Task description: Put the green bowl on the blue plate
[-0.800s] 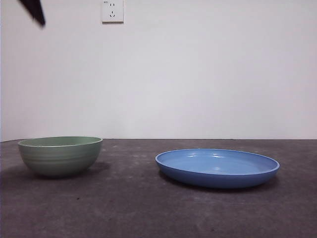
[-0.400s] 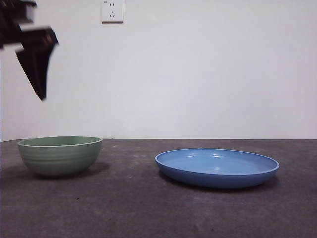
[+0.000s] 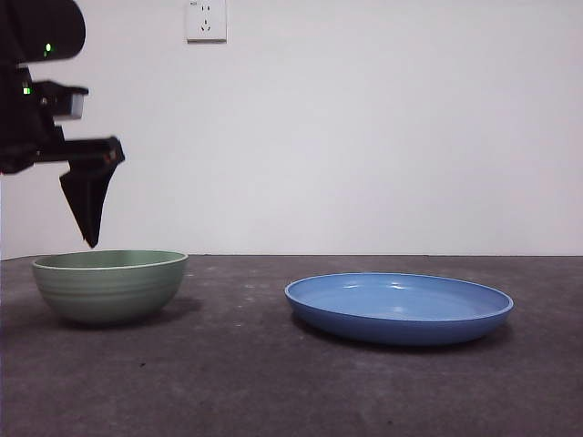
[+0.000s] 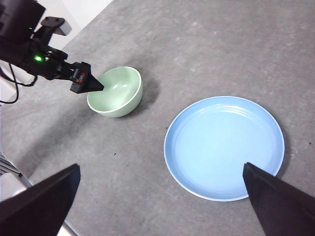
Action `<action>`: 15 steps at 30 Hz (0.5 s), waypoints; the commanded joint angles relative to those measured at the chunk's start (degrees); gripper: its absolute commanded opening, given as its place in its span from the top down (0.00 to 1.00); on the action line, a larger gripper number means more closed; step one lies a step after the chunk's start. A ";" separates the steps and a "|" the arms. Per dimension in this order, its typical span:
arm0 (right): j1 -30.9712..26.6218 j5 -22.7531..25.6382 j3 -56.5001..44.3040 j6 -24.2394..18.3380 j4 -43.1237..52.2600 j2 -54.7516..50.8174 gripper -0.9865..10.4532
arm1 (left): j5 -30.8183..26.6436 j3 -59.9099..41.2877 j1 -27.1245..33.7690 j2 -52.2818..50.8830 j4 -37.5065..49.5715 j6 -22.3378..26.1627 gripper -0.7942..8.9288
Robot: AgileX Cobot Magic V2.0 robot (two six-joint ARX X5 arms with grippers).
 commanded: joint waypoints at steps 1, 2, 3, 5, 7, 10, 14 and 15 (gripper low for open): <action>0.28 -0.13 1.01 0.52 0.26 0.22 0.37 | 4.74 1.22 1.20 3.04 1.05 0.66 0.25; 0.28 -0.11 1.01 0.50 0.26 0.22 0.38 | 6.36 1.22 1.60 3.69 1.38 0.66 0.25; 0.28 -0.11 1.01 0.50 0.28 0.22 0.38 | 7.15 1.22 1.95 4.33 1.73 0.66 0.25; 0.28 -0.09 1.01 0.46 0.28 0.22 0.38 | 7.04 1.22 2.51 5.49 2.25 0.63 0.26; 0.28 -0.09 1.01 0.46 0.26 0.22 0.38 | 7.06 1.22 2.86 6.54 2.67 0.63 0.31; 0.28 0.00 1.01 0.44 0.26 0.22 0.38 | 7.06 1.25 3.50 7.96 2.78 0.66 0.35; 0.28 0.00 1.01 0.33 0.26 0.22 0.38 | 7.04 1.22 4.15 8.37 2.95 0.59 0.56; 0.28 0.04 1.01 0.33 0.26 0.22 0.38 | 7.04 1.22 4.17 8.37 3.13 0.61 0.64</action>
